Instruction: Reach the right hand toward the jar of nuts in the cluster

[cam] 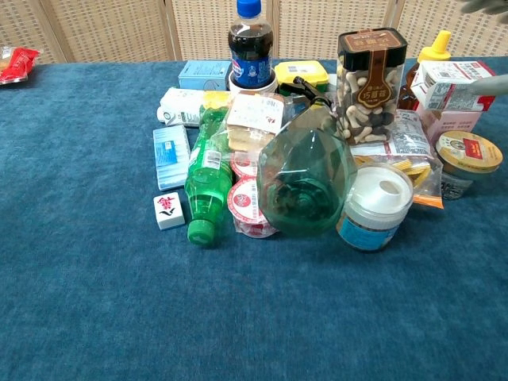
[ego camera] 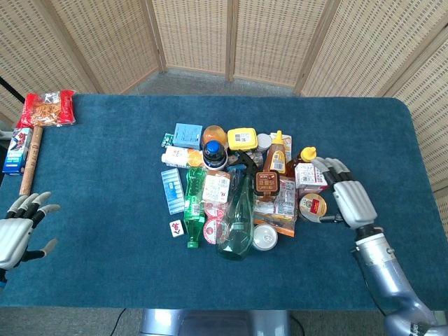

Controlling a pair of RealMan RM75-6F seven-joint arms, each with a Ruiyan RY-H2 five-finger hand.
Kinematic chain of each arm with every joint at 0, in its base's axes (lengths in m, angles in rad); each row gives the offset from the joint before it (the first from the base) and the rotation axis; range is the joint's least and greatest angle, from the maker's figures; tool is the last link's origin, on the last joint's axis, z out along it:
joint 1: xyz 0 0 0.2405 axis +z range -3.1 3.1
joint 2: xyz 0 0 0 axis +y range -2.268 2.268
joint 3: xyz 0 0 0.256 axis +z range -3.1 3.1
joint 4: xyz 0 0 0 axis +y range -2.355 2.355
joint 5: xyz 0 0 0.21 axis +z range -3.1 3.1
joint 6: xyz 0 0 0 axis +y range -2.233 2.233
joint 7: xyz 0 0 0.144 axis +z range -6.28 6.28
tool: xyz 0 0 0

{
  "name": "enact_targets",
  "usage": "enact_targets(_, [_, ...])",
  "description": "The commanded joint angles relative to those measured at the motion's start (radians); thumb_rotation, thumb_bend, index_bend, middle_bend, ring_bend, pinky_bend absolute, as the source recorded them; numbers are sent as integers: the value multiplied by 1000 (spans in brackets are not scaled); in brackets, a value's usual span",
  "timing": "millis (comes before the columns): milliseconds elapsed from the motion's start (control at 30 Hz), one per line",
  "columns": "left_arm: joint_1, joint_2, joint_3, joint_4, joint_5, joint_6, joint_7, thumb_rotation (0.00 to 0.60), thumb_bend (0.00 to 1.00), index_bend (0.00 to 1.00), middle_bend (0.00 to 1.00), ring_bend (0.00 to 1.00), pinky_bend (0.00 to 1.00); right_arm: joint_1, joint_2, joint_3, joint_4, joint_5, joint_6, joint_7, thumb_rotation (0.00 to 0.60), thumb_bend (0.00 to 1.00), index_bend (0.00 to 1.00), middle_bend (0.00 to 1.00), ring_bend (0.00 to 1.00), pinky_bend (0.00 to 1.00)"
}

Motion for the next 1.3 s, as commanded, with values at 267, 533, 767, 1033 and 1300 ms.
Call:
enact_targets(267, [-2,-2,-1,7,1,0,-8,600,346,231,44,0,0,89,-32,22,-29,50,-90,-55,459,0,0,24,0,0])
enact_targets(533, [1,-4,-1,22,0,4,-24,600,346,229,42,0,0,155,-59,45,-31,115,-149,-89,459,0,0,24,0,0])
enact_targets(767, [6,-4,0,33,-5,7,-34,600,346,229,40,0,0,206,-84,53,-19,175,-199,-121,457,0,0,31,0,0])
enact_targets(1033, [12,0,0,37,-8,15,-39,600,346,227,31,0,0,252,-132,75,19,227,-203,-135,494,0,21,412,360,248])
enact_targets(1300, [16,-2,0,51,-14,15,-51,600,346,223,15,0,0,250,-168,73,62,215,-160,-107,600,0,298,848,909,613])
